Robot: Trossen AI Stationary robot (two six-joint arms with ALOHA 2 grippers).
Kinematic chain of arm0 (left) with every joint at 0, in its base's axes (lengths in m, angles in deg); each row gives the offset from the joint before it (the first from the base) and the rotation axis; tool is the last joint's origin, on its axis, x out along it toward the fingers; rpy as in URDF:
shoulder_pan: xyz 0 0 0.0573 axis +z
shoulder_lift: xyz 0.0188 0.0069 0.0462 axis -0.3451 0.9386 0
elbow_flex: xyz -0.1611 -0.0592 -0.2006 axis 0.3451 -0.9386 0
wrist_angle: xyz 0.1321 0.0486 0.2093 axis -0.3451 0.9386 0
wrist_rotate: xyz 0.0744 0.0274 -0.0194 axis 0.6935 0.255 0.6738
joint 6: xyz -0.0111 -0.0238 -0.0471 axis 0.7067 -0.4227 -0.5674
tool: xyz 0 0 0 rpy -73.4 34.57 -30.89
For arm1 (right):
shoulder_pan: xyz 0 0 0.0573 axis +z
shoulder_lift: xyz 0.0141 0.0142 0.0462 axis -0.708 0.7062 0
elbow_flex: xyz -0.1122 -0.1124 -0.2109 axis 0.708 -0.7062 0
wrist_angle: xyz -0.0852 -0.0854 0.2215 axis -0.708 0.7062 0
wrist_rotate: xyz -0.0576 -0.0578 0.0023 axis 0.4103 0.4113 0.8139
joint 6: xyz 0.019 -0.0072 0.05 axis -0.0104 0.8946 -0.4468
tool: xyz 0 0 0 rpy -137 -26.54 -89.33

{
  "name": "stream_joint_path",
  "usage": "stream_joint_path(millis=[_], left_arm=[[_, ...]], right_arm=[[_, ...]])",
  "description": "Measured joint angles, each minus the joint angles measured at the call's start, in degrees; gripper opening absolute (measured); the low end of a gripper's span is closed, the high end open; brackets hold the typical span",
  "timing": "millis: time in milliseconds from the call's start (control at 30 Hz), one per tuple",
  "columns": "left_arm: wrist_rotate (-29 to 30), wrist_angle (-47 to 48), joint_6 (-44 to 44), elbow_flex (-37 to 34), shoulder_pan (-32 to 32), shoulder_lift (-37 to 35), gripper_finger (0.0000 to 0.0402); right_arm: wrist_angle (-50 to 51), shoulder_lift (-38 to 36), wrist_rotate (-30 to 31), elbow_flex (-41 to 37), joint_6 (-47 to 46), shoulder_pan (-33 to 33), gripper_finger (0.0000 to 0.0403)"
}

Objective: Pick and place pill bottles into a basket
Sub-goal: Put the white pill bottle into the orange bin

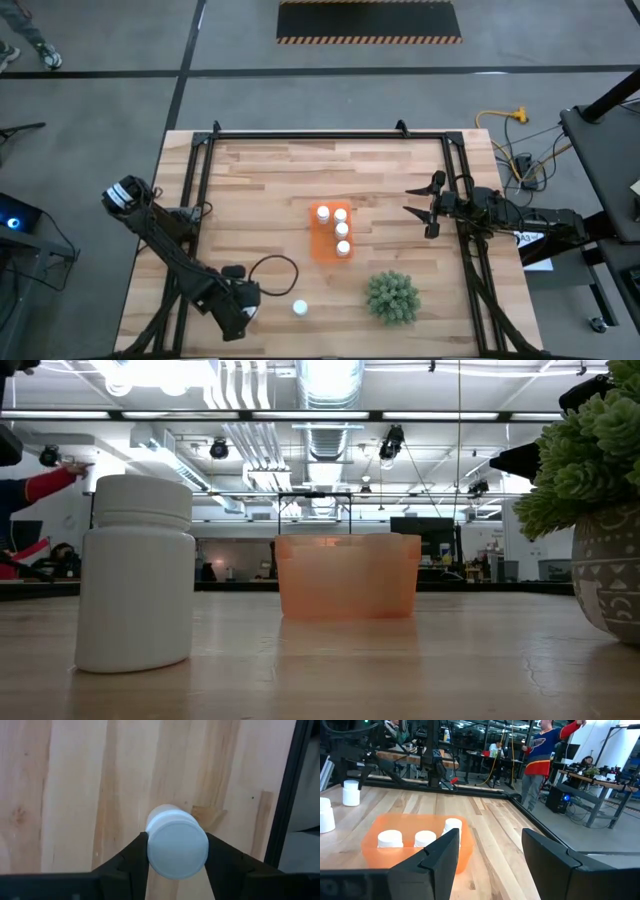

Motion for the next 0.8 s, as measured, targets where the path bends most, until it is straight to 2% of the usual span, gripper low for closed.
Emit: stream_joint_path(millis=[233, 800], left_arm=[[-0.93, 4.85, 3.07, 2.94, 2.37, -0.71, 0.0141], [-1.44, 20.08, 23.39, 15.60, 15.38, -0.77, 0.0141]], right_arm=[[0.00, 0.00, 0.02, -0.01, -0.13, 0.01, 0.0206], [0.00, 0.00, 0.02, 0.01, -0.02, -0.01, 0.0206]])
